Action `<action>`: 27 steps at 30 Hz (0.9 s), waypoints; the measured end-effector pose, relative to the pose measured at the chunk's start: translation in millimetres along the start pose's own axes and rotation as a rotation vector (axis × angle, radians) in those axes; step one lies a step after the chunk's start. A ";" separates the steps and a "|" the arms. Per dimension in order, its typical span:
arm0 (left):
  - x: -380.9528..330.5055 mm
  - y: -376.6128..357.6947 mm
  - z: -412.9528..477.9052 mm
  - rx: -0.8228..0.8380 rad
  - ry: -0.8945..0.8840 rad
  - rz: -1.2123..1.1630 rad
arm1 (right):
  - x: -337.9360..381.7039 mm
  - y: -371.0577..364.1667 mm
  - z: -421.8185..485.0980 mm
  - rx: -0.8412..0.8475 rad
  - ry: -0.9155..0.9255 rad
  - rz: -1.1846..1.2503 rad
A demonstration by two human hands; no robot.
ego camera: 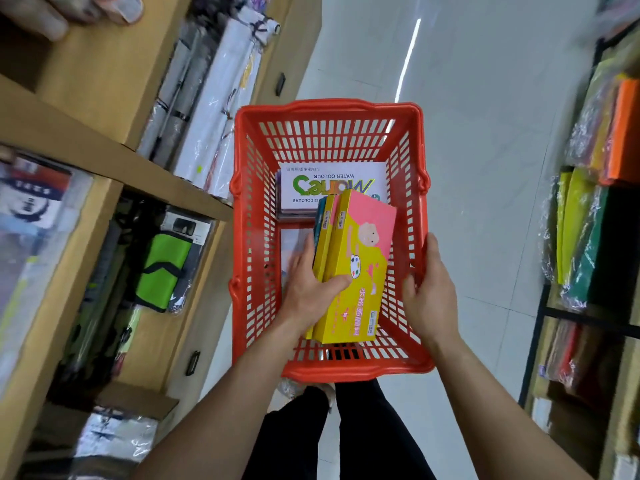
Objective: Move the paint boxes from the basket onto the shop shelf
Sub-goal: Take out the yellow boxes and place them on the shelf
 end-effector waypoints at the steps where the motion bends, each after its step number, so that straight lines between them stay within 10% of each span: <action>1: -10.5 10.7 -14.4 -0.008 -0.017 -0.025 | 5.1 3.4 -2.2 0.027 -0.021 0.008; 7: -75.1 76.6 -116.3 -0.054 -0.175 -0.227 | 87.5 43.6 -44.6 0.047 0.004 0.145; 14: -115.5 133.1 -239.2 -0.178 -0.362 -0.481 | 248.5 40.6 -139.4 0.728 0.159 0.782; 27: -102.8 257.0 -469.3 -0.994 -0.547 -0.398 | 472.2 39.9 -298.7 1.038 0.802 0.638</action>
Point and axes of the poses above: each hand's wrist, its own z-axis towards the middle knuckle, its own y-axis out of the back of the hand, x = y × z, the point moved 4 cm from there along z, towards the middle knuckle, and after that the axes turned 4 degrees about x, right-handed, at the moved point
